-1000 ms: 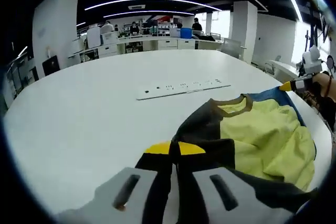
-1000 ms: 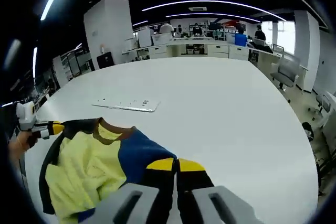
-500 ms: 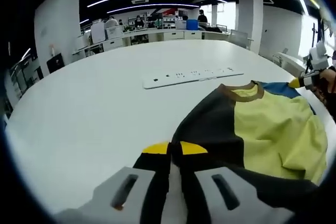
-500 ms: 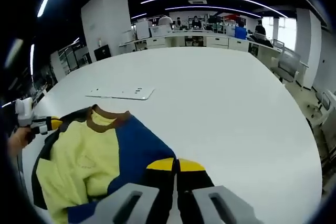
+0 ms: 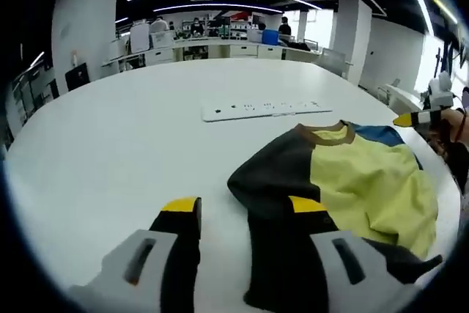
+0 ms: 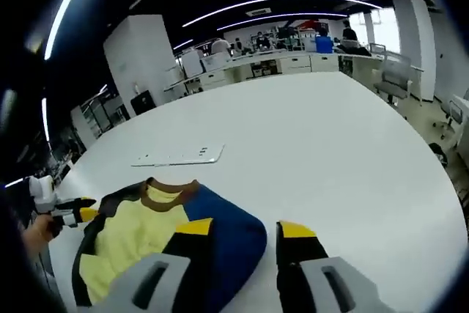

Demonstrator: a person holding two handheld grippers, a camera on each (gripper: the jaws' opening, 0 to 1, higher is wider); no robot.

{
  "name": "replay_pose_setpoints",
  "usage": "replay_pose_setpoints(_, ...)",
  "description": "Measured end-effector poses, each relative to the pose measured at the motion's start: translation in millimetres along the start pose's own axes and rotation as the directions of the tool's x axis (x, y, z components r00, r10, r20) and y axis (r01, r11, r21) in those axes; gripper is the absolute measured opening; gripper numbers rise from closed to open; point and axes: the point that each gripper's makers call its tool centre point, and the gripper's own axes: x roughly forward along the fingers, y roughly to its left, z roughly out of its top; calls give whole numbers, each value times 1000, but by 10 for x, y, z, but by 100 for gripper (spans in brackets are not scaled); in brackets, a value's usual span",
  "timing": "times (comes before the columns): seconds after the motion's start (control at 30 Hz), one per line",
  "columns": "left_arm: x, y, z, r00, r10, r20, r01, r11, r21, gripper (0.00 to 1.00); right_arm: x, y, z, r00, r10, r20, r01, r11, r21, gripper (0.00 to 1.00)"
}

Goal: Fold the garment on the visible template until the final outline fits inside the template.

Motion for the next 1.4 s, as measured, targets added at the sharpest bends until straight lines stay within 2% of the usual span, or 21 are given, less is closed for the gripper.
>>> replay_pose_setpoints(0.2, -209, -144, 31, 999, -44, 19, 44, 999, 30, 57, -150, 140, -94, 998, 53, -14, -53, 998, 37, 52)
replay_pose_setpoints(0.37, -359, -304, 20, 997, -72, 37, 69, 995, 72, 74, -279, 316, -215, 992, 123, -36, -121, 992, 40, 64)
replay_pose_setpoints(0.57, -534, -506, -2, 988, -145, 49, 141, 987, 70, 80, -459, 554, -333, 983, 179, -45, -179, 984, 12, 77)
replay_pose_setpoints(0.77, -708, -703, -26, 976, -210, 63, 208, 977, 47, 84, -610, 690, -464, 975, 213, -62, -214, 977, -8, 78)
replay_pose_setpoints(1.1, -968, -888, -191, 971, -237, 39, 233, 969, 83, 81, -844, 780, -694, 968, 232, -91, -238, 970, -56, 78)
replay_pose_setpoints(1.27, -1069, -1037, -279, 967, -255, 29, 252, 965, 73, 78, -950, 839, -852, 965, 241, -102, -249, 966, -67, 78)
replay_pose_setpoints(1.4, -1134, -1147, -312, 969, -244, 27, 239, 964, 121, 74, -1021, 857, -973, 966, 235, -102, -243, 968, -66, 76)
